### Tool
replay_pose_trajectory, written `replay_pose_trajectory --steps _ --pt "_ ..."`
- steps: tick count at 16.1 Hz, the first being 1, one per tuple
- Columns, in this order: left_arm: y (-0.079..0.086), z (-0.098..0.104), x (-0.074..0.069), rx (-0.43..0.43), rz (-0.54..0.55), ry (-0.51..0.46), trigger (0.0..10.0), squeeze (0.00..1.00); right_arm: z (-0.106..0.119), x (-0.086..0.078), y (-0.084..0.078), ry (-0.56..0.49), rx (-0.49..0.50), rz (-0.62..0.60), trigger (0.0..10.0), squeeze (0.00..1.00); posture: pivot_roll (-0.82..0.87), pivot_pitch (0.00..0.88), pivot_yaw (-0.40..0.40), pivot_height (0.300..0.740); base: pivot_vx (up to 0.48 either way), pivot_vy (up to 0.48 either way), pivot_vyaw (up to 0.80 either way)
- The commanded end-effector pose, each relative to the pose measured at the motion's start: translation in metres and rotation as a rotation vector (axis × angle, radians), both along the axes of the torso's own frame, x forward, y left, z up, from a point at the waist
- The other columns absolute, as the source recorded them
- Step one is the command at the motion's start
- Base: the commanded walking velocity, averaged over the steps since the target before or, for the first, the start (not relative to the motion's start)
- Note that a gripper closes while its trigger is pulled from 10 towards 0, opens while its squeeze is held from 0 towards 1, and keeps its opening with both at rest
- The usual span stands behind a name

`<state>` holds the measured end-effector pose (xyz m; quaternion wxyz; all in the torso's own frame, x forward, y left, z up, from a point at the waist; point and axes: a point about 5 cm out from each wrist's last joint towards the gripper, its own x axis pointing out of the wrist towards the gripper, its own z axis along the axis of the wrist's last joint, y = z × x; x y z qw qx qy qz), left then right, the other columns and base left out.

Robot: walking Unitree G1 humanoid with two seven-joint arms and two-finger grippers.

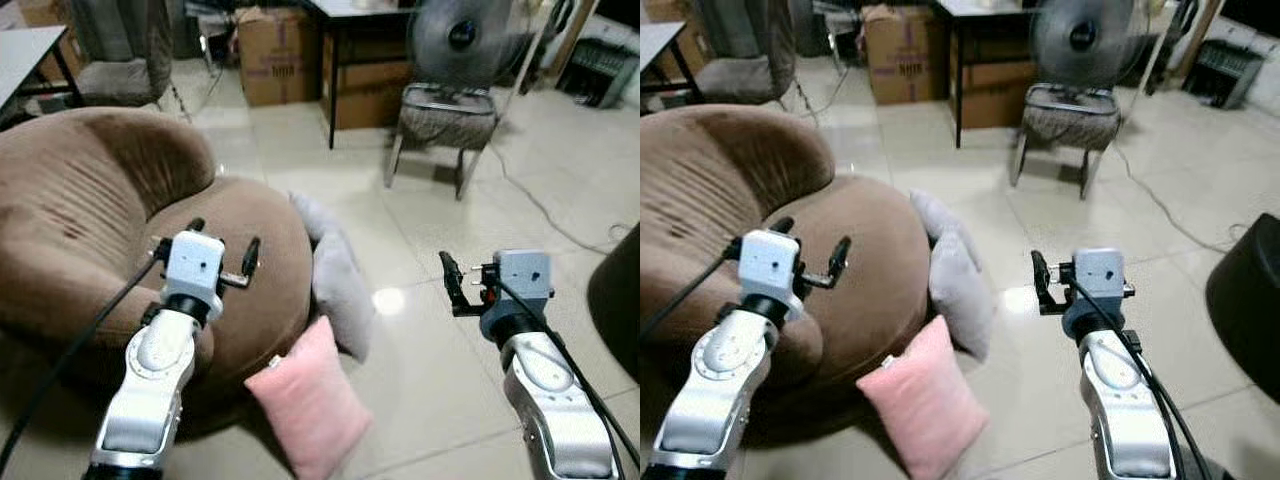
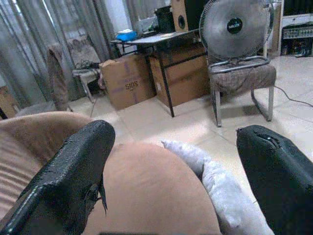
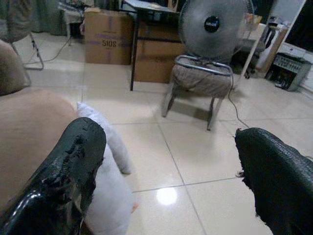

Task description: Move the pillow to the sofa from floor

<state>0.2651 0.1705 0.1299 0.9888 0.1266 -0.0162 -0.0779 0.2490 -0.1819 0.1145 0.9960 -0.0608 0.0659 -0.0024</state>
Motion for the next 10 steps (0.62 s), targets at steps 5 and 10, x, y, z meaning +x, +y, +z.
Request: replay_pose_trajectory --steps 5,10 --pt "0.0094 -0.0058 -0.0024 0.014 0.030 0.035 10.0 0.14 0.0035 -0.0008 0.0022 -0.016 0.023 0.006 10.0 0.00 0.03 0.000 0.001 0.716 0.000 0.000 0.00" --pt "0.0121 -0.0059 -0.0008 0.002 0.048 0.044 10.0 0.14 0.0054 0.0004 0.0036 -0.027 0.029 0.015 10.0 0.00 0.03 0.000 0.002 0.666 0.000 0.000 0.00"
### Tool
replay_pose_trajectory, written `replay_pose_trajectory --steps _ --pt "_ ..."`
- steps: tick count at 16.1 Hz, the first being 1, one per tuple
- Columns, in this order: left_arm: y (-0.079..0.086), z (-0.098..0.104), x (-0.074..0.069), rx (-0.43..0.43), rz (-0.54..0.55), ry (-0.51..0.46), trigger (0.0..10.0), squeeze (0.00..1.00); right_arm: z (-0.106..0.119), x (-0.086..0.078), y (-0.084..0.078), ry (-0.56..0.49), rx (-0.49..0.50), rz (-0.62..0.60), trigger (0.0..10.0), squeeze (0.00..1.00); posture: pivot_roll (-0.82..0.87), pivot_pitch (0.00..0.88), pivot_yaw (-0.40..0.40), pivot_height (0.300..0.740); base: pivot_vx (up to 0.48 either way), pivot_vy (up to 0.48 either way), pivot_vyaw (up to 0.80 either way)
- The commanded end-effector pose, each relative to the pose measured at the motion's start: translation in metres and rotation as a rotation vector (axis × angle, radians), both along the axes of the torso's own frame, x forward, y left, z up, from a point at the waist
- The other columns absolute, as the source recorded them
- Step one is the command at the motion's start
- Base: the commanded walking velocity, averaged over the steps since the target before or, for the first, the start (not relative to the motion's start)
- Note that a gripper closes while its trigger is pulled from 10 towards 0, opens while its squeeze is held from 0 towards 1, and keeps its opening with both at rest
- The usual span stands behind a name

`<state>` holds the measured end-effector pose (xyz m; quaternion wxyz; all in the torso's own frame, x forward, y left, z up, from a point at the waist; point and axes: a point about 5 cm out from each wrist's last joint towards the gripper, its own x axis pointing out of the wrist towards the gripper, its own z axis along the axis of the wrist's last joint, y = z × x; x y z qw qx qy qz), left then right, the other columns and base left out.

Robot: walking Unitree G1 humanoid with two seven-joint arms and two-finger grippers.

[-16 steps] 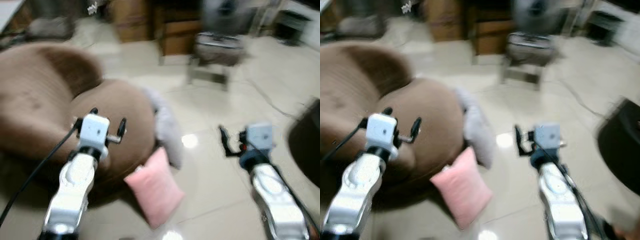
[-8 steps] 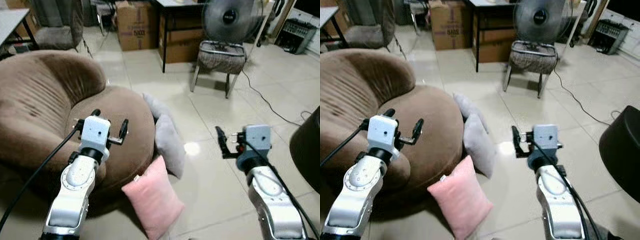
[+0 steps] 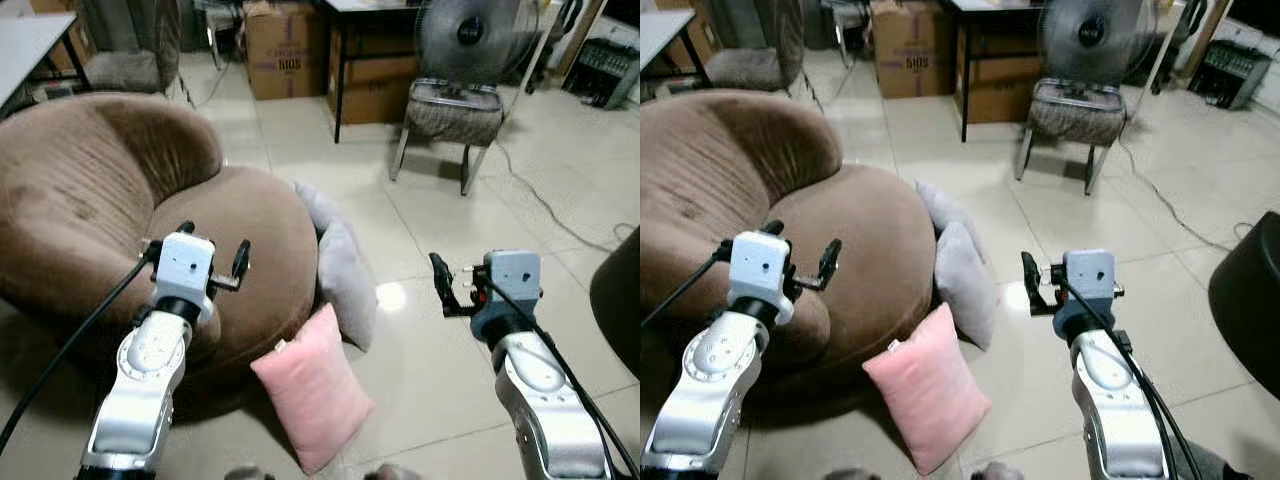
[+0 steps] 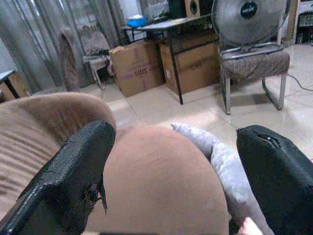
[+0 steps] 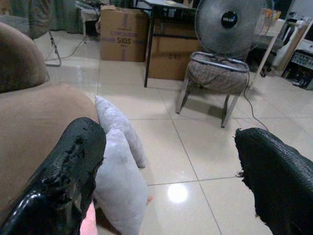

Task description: Move the pillow to the sofa from floor

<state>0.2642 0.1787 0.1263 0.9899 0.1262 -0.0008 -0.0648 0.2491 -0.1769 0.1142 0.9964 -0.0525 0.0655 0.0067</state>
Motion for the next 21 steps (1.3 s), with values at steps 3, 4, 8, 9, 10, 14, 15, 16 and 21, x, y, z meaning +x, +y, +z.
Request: replay_pose_trajectory --steps 3,4,8,9,10,14,15,16,21 --pt "0.0032 -0.0025 0.0004 -0.004 0.016 0.021 10.0 0.15 0.0058 0.0005 -0.0011 -0.027 0.012 -0.002 10.0 0.00 0.03 0.000 0.002 0.636 0.000 0.000 0.00" --pt "0.0028 -0.0023 0.0003 -0.007 0.014 0.020 10.0 0.15 0.0063 0.0004 -0.0009 -0.032 0.016 0.000 10.0 0.00 0.03 0.000 0.002 0.626 0.000 0.000 0.00" --pt "0.0008 -0.0017 0.0002 -0.024 0.001 0.019 10.0 0.15 0.0050 0.0008 -0.0001 -0.026 0.010 0.007 10.0 0.00 0.03 0.000 0.002 0.621 0.000 0.000 0.00" --pt "0.0007 -0.0016 0.0002 -0.023 0.000 0.019 10.0 0.15 0.0050 0.0008 -0.0001 -0.025 0.011 0.007 10.0 0.00 0.03 0.000 0.002 0.621 0.000 0.000 0.00" --pt "-0.0002 -0.0009 -0.0001 -0.026 -0.010 0.014 10.0 0.16 0.0048 0.0007 -0.0001 -0.024 0.011 0.008 10.0 0.00 0.03 0.000 0.002 0.621 0.000 0.000 0.00" --pt "-0.0002 -0.0008 -0.0001 -0.032 -0.018 0.015 10.0 0.17 0.0048 0.0000 -0.0001 -0.022 0.010 0.006 10.0 0.00 0.03 0.000 0.003 0.621 0.220 0.000 0.00" --pt "-0.0001 -0.0009 -0.0003 -0.031 -0.019 0.015 10.0 0.17 0.0046 -0.0003 0.0000 -0.021 0.009 0.005 10.0 0.00 0.03 0.000 0.005 0.621 0.379 0.000 0.00" --pt "0.0000 -0.0009 -0.0003 -0.030 -0.019 0.016 10.0 0.17 0.0042 -0.0006 0.0001 -0.019 0.009 0.005 10.0 0.00 0.03 0.000 0.005 0.621 0.386 0.000 0.00" --pt "-0.0004 -0.0004 -0.0007 -0.031 -0.023 0.015 10.0 0.17 0.0042 -0.0010 0.0002 -0.017 0.010 0.004 10.0 0.00 0.03 0.000 0.004 0.621 0.385 0.000 0.00"
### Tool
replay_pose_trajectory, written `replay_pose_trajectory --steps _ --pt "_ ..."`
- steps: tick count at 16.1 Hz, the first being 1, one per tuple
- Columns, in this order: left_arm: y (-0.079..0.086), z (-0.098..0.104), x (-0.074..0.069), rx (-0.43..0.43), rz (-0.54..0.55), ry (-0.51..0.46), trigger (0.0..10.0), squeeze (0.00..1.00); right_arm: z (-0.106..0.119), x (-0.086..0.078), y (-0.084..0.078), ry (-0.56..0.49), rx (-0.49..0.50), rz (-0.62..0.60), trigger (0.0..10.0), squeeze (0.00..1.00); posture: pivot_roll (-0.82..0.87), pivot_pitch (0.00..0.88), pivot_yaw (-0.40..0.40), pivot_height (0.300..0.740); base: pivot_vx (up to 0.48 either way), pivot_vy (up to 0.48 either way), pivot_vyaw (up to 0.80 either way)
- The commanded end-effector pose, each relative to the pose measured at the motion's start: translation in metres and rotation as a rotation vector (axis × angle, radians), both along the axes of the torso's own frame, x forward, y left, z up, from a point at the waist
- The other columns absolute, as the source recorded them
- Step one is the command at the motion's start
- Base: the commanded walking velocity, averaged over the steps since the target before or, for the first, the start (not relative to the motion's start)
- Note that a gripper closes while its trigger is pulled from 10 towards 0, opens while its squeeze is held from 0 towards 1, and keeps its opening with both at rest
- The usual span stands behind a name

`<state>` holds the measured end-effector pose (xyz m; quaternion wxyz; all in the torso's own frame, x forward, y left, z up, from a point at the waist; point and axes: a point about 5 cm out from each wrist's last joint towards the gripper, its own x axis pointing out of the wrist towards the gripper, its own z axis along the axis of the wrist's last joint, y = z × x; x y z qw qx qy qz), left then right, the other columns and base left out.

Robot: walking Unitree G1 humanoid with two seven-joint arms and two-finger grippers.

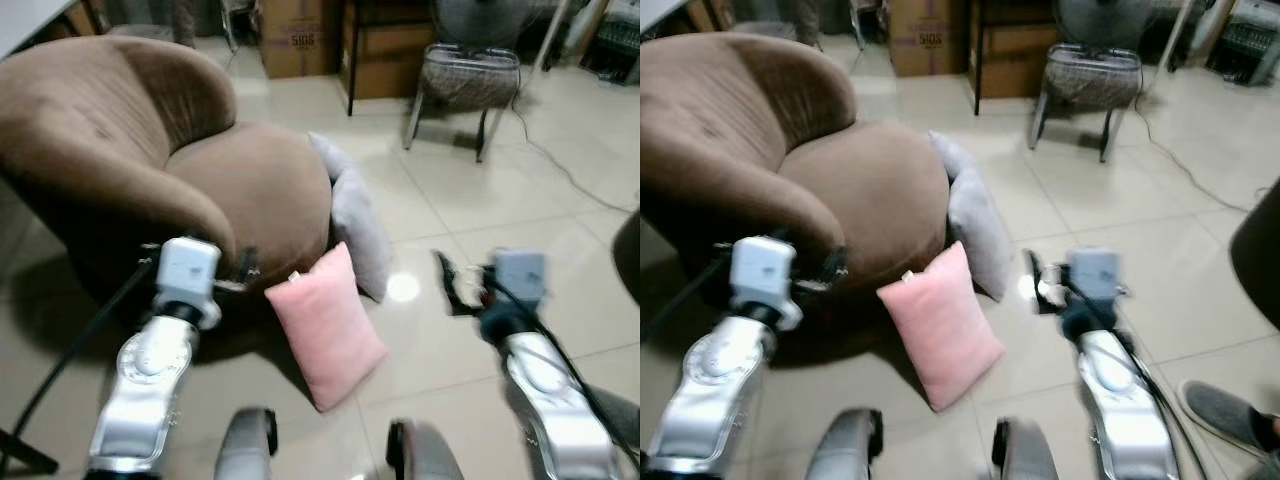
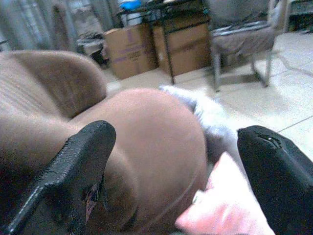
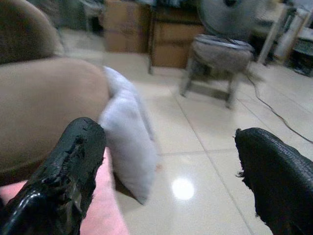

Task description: Move the pillow to the sofa from floor

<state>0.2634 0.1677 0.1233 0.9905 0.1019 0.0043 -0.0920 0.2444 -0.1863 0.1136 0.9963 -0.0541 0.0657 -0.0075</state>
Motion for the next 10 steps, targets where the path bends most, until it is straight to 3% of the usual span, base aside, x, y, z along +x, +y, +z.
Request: replay_pose_trajectory --steps 1,7,10 --pt "0.0106 0.0027 0.0003 0.017 0.028 -0.005 10.0 0.17 0.0046 0.0037 0.0097 -0.016 0.015 0.032 10.0 0.00 0.03 0.000 0.005 0.621 0.386 0.000 0.00" --pt "0.0122 0.0023 0.0019 0.024 0.032 -0.004 10.0 0.16 0.0043 0.0050 0.0117 -0.017 0.017 0.036 10.0 0.00 0.03 0.000 0.002 0.621 0.365 0.000 0.00" --pt "0.0132 0.0000 0.0031 0.035 0.031 0.009 10.0 0.14 0.0031 0.0060 0.0093 -0.018 0.011 0.034 10.0 0.00 0.03 0.000 0.011 0.621 0.000 0.000 0.00"
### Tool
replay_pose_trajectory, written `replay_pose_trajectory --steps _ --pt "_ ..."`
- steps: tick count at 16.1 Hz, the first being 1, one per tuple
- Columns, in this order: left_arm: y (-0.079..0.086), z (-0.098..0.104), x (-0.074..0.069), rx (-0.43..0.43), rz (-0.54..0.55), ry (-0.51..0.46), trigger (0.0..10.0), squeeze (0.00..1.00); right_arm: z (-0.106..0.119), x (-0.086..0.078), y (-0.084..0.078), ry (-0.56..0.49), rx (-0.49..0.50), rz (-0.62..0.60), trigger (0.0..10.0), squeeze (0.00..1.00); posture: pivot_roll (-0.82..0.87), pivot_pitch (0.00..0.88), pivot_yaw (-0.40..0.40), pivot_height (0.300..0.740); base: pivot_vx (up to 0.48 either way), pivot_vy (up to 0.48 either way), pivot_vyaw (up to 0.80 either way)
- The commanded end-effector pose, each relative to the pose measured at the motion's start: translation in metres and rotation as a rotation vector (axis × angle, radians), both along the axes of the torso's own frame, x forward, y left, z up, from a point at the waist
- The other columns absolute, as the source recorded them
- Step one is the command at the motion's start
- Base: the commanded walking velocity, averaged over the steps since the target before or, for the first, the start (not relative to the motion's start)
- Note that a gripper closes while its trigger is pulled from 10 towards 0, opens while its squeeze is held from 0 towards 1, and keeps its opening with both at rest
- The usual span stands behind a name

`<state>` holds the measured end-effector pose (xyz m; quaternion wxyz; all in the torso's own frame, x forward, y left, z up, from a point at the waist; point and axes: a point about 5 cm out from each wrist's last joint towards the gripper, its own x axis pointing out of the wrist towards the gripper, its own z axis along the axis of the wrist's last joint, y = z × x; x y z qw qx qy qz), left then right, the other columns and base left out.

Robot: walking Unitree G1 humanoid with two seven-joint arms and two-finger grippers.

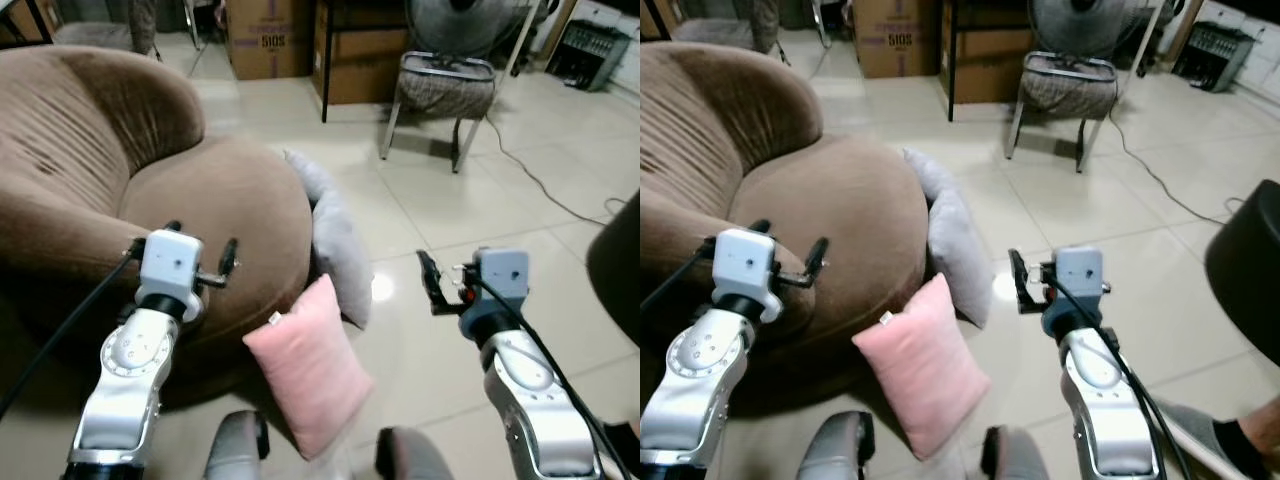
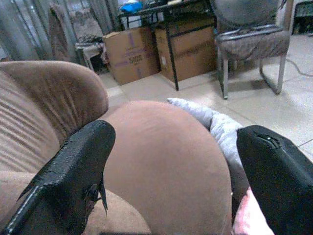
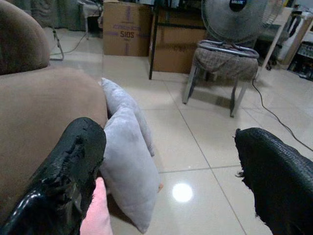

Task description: Move the pillow to the sofa from floor

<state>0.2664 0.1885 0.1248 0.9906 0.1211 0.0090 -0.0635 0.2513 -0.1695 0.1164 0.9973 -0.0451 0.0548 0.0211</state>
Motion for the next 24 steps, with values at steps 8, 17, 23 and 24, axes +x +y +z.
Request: replay_pose_trajectory --steps 8,17,23,24 --pt "-0.015 -0.001 0.004 0.001 -0.065 -0.006 10.0 0.18 -0.004 0.003 -0.005 0.008 -0.021 0.004 10.0 0.00 0.03 0.000 0.011 0.621 0.032 0.000 0.00" --pt "-0.001 -0.021 -0.008 -0.102 0.048 0.065 10.0 0.18 -0.005 0.005 -0.006 0.020 -0.038 0.013 10.0 0.00 0.03 0.000 -0.038 0.621 0.333 0.000 0.00" --pt "0.002 -0.018 -0.014 -0.069 0.033 0.055 10.0 0.18 -0.010 0.010 -0.002 0.041 -0.035 0.052 10.0 0.00 0.06 0.000 -0.048 0.621 0.343 0.000 0.00" --pt "0.002 -0.017 -0.014 -0.062 0.027 0.054 10.0 0.18 -0.010 0.010 0.000 0.042 -0.031 0.053 10.0 0.00 0.06 0.000 -0.047 0.621 0.334 0.000 -0.63"
